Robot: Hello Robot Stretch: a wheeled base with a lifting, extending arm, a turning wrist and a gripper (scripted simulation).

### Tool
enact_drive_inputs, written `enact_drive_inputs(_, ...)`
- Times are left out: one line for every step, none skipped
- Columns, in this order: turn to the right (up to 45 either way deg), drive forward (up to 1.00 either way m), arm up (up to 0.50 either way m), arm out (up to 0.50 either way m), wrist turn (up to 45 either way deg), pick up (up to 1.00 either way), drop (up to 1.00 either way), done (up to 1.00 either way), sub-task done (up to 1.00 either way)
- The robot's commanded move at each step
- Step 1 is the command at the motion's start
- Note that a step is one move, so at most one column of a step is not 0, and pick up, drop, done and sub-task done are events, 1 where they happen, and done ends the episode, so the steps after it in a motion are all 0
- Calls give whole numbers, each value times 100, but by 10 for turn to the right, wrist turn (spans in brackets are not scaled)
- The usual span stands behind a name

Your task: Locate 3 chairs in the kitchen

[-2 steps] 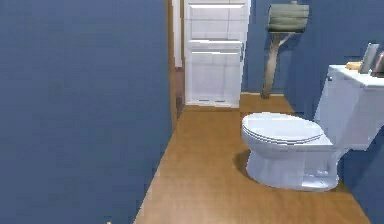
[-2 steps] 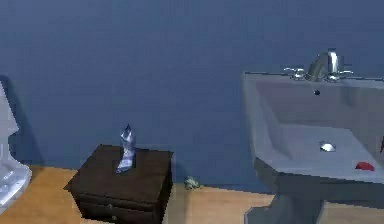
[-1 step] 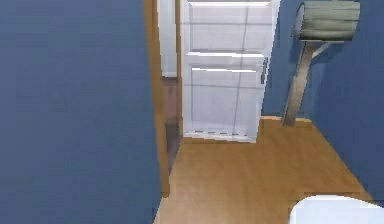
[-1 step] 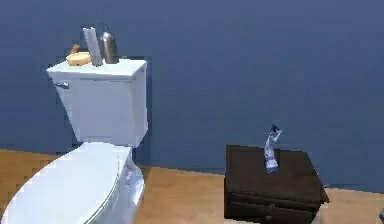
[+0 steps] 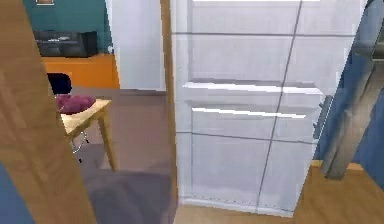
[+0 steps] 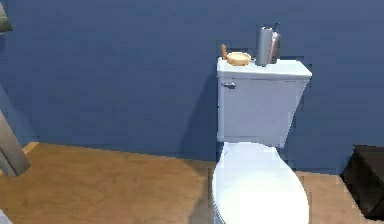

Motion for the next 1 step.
enact_drive_inputs(60, 0, 0, 0, 0, 0, 0, 0, 0)
